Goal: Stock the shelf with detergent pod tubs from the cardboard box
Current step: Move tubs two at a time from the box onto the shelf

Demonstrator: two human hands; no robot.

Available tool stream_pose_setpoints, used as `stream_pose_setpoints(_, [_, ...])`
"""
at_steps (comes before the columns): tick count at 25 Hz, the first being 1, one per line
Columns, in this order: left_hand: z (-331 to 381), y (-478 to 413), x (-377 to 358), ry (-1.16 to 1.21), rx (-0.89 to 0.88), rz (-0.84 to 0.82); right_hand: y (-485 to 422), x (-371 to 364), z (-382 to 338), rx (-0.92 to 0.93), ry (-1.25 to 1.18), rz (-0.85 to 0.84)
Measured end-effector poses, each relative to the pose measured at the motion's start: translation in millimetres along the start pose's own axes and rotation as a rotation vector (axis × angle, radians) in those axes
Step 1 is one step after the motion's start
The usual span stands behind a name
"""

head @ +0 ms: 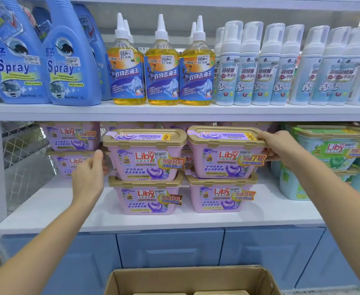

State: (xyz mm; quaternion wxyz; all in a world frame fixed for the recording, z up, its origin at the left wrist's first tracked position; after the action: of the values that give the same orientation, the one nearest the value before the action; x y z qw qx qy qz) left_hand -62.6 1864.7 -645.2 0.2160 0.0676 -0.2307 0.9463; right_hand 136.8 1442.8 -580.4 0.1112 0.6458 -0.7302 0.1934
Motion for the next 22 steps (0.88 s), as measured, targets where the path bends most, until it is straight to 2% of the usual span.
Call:
stream_pose_setpoints(3, [-11, 15, -3, -0.046, -0.083, 0.019, -1, -3, -3, -0.017, -0.01, -0.028])
stream_pose_setpoints(6, [-13, 37, -8, -0.049, -0.164, -0.006, 0, -8, 8, -0.031, -0.183, -0.035])
stream_pose_setpoints(8, [-26, 49, -16, -0.033, -0.166, -0.089, 9, -10, 24, 0.005, -0.32, -0.012])
stream_pose_setpoints(10, [-47, 56, -25, -0.075, -0.12, -0.186, 23, -12, 49, 0.119, -0.361, 0.053])
stream_pose_setpoints(12, [-61, 64, -35, -0.138, -0.059, -0.283, 42, -21, 81, 0.195, -0.335, 0.049])
stream_pose_setpoints(16, [-74, 73, -55, -0.244, 0.012, -0.43, 67, -63, 147, 0.105, -0.137, -0.135])
stream_pose_setpoints(18, [-80, 71, -59, -0.277, 0.018, -0.419, 69, -78, 158, 0.123, 0.002, -0.152])
stream_pose_setpoints(22, [-86, 69, -64, -0.33, -0.012, -0.307, 61, -92, 152, 0.131, 0.151, -0.059])
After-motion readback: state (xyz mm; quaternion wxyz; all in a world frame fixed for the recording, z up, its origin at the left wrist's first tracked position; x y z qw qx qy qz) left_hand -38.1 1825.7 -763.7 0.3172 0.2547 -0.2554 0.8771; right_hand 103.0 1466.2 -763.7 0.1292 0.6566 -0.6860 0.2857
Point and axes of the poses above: each hand's wrist, its own y-axis away from the middle knuckle, its own x-axis out of the back of the hand, z = x × y, the point moved 7 cm from there along -y, towards the middle knuckle, and after that the axes turned 4 degrees about z, right-handed, at the moved point
